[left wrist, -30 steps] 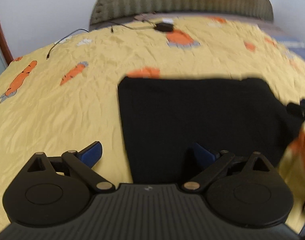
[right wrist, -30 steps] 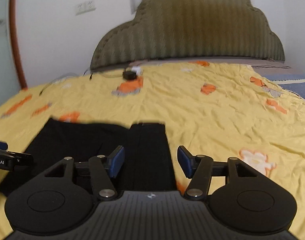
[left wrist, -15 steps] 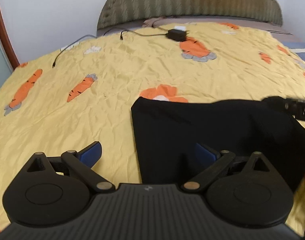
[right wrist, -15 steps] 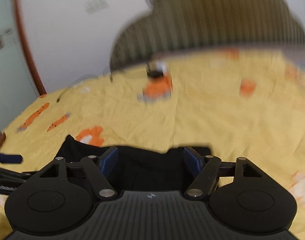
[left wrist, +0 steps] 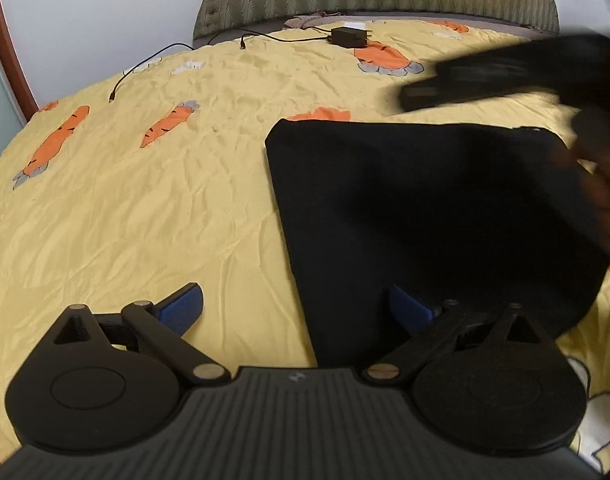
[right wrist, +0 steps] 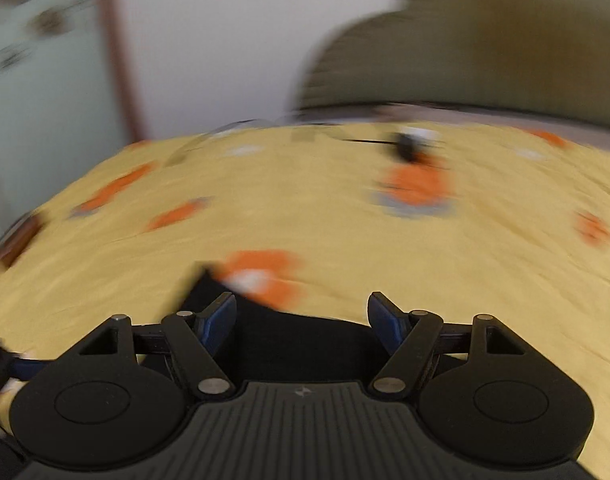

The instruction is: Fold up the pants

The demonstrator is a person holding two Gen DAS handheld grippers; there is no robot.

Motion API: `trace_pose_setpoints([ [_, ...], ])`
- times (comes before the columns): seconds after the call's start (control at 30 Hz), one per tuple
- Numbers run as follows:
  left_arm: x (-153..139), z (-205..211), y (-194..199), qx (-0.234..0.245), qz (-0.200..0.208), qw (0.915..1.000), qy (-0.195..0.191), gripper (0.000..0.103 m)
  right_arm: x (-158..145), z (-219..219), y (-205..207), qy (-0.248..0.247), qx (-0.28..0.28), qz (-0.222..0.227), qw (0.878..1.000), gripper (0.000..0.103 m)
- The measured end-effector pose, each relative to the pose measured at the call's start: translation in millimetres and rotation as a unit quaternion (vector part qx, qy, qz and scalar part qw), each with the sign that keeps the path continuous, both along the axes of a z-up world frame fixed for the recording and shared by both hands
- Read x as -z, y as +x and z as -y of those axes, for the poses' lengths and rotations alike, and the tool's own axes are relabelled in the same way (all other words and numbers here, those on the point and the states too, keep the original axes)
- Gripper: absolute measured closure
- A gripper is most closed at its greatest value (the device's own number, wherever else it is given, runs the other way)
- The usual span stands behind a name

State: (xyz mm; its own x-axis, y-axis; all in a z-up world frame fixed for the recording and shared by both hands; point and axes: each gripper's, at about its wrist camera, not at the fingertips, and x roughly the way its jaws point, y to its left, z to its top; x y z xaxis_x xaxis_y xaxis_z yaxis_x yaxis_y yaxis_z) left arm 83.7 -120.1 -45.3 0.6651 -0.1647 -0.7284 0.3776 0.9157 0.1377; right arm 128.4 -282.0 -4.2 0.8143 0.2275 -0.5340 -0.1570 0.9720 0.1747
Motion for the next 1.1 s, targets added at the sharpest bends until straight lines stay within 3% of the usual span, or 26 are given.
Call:
trace_pose_setpoints([
  [0.07,0,-2,-2,-0.007,-0.004,1.0000,-0.001,0.002,8,-23,24,0.013,-0.036,-0.022,0.999,0.036],
  [0.13,1,-5,-4,-0.014,-0.013,0.9998,-0.007,0.002,18,-40,46,0.011,-0.060,-0.048,0.997,0.055],
  [0.2,2,-6,-5,-0.014,-0.014,0.9998,-0.007,0.001,27,-49,62,0.011,-0.055,-0.064,0.996,0.059],
  [0.27,2,-7,-6,-0.014,-0.013,0.9998,-0.005,0.000,34,-54,73,-0.025,-0.031,-0.073,0.997,0.059],
  [0.33,1,-8,-6,-0.012,-0.012,0.9998,-0.007,0.000,33,-49,72,-0.016,-0.007,-0.069,0.997,0.059],
  [0.47,-4,-13,-8,-0.019,-0.009,0.9996,-0.018,0.000,6,-43,23,-0.058,0.029,-0.001,0.998,0.059],
  [0.6,-4,-12,-10,-0.026,-0.012,0.9994,-0.018,0.000,17,-44,9,-0.097,-0.008,-0.048,0.994,0.057],
  [0.63,-5,-11,-11,-0.031,-0.012,0.9993,-0.019,0.001,26,-45,13,-0.121,0.003,-0.058,0.991,0.051],
  [0.77,-16,-20,-21,-0.040,0.001,0.9983,-0.043,0.002,16,-28,-19,-0.090,0.063,-0.027,0.994,0.048],
  [0.87,-29,-24,-23,-0.031,-0.003,0.9953,-0.091,0.002,7,-15,-65,-0.103,0.091,0.011,0.990,0.038],
  [0.97,-31,-15,-24,-0.015,-0.011,0.9920,-0.125,0.004,15,2,-92,-0.121,0.130,0.000,0.984,0.037],
  [1.1,-8,7,-21,-0.014,-0.041,0.9949,-0.091,0.012,37,20,-104,-0.101,0.135,-0.040,0.985,0.037],
])
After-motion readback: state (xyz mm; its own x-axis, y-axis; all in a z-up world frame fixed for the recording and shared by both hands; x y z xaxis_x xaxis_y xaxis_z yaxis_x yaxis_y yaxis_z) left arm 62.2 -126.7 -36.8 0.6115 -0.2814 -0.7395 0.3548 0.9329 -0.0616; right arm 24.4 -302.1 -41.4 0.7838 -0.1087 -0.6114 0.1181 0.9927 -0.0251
